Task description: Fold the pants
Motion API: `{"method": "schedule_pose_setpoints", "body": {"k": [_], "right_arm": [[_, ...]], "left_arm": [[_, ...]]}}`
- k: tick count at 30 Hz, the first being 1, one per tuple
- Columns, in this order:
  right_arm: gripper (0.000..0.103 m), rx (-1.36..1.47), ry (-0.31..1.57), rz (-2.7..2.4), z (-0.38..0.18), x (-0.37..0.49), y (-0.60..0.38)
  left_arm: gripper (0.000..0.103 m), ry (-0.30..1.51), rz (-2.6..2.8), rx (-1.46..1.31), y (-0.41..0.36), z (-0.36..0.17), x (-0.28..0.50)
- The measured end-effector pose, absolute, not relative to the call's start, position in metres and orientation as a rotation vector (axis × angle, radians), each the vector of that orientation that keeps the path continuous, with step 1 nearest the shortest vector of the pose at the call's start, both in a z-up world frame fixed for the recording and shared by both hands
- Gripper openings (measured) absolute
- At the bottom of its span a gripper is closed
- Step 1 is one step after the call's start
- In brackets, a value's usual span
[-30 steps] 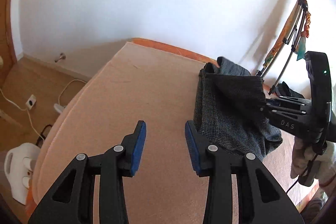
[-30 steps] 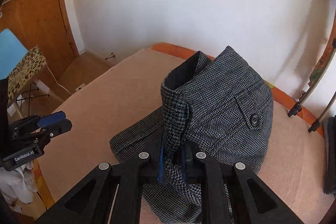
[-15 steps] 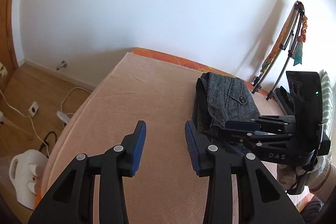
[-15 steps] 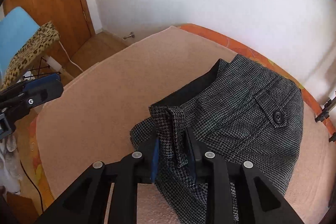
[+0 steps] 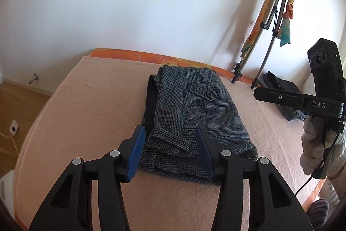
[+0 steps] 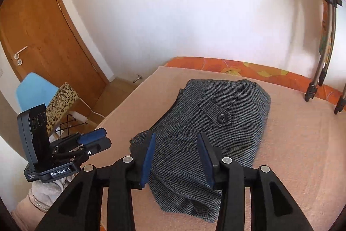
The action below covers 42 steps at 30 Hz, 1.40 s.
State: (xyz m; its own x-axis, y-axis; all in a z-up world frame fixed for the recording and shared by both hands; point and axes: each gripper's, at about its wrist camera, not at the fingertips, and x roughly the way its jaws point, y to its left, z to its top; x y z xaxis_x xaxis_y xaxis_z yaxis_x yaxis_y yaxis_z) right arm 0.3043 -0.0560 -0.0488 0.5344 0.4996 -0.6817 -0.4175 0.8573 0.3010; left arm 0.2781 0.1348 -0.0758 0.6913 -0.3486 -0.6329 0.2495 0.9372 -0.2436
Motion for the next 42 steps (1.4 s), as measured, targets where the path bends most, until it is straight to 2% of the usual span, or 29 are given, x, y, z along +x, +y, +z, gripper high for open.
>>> {"method": "schedule_pose_setpoints", "body": {"k": [1,2,5,6,9,12,17,21,25,30,37,42], "right_arm": [[0.046,0.107,0.849,0.525,-0.05,0.308,-0.065],[0.051,0.111,0.851,0.504,-0.05,0.311,-0.076],[0.076,0.14,0.879,0.471,-0.057,0.327,-0.104],[0.078,0.15,0.897,0.472,-0.061,0.334,-0.11],[0.078,0.188,0.924,0.453,-0.074,0.356,-0.126],[0.078,0.253,0.962,0.434,-0.093,0.384,-0.135],[0.078,0.391,1.011,0.414,-0.125,0.425,-0.154],[0.078,0.457,1.019,0.44,-0.14,0.442,-0.162],[0.078,0.488,1.029,0.465,-0.151,0.449,-0.162],[0.079,0.507,1.031,0.484,-0.159,0.444,-0.156],[0.079,0.566,1.036,0.513,-0.163,0.451,-0.146],[0.079,0.61,1.033,0.504,-0.165,0.452,-0.145]], "left_arm": [[0.047,0.745,-0.336,-0.127,0.127,-0.078,0.283],[0.047,0.759,-0.331,-0.124,0.122,-0.083,0.289],[0.047,0.819,-0.308,-0.12,0.114,-0.099,0.303],[0.048,0.839,-0.302,-0.121,0.114,-0.105,0.307],[0.051,0.886,-0.263,-0.098,0.116,-0.121,0.314],[0.06,0.937,-0.244,-0.117,0.123,-0.138,0.32],[0.062,0.932,-0.233,-0.22,0.147,-0.121,0.303],[0.07,0.996,-0.222,-0.394,0.165,-0.119,0.296],[0.07,1.078,-0.205,-0.522,0.17,-0.13,0.297],[0.07,1.118,-0.187,-0.511,0.159,-0.142,0.302],[0.079,1.073,-0.127,-0.606,0.156,-0.15,0.305],[0.08,1.007,-0.063,-0.672,0.156,-0.151,0.305]]}}
